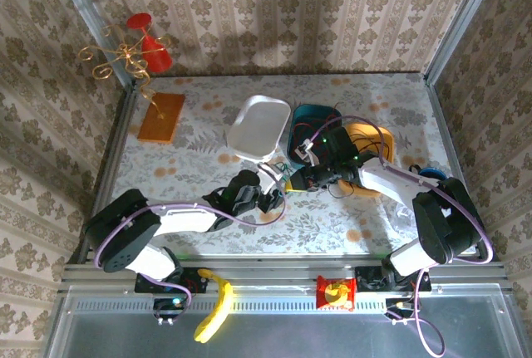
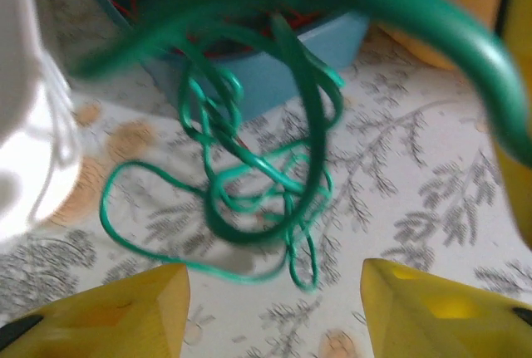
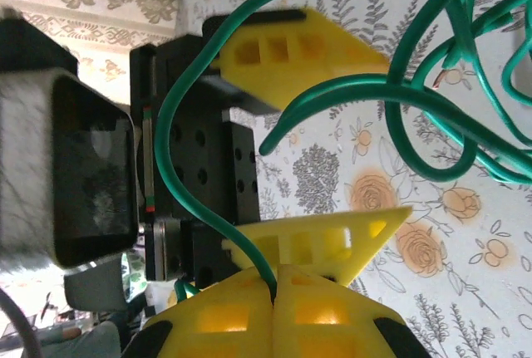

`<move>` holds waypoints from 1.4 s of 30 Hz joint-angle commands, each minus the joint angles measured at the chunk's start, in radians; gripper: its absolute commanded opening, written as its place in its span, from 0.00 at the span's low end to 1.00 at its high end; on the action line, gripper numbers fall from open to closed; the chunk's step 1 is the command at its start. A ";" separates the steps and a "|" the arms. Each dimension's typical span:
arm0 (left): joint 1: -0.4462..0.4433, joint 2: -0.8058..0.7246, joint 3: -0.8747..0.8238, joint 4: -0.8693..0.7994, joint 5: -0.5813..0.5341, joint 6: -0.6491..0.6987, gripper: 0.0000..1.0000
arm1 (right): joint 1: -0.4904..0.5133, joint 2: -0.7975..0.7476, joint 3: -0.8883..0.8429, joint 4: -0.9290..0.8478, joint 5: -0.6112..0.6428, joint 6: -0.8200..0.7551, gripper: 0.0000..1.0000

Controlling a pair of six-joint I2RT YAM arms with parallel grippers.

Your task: Untangle the cables

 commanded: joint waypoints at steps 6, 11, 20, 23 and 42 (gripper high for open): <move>-0.009 0.001 -0.006 0.186 -0.164 0.064 0.59 | -0.006 -0.051 0.000 0.003 -0.120 0.032 0.05; -0.011 0.036 0.028 0.175 -0.112 0.066 0.33 | -0.007 -0.064 -0.009 0.008 -0.123 0.035 0.04; 0.002 0.018 -0.008 0.174 -0.152 -0.004 0.00 | -0.043 -0.097 -0.019 -0.008 -0.049 0.043 0.04; 0.035 0.009 -0.063 0.178 -0.148 -0.070 0.00 | -0.119 -0.144 -0.051 0.047 0.000 0.104 0.04; 0.107 -0.059 -0.143 0.180 -0.123 -0.204 0.00 | -0.177 -0.227 -0.123 0.097 -0.025 0.164 0.04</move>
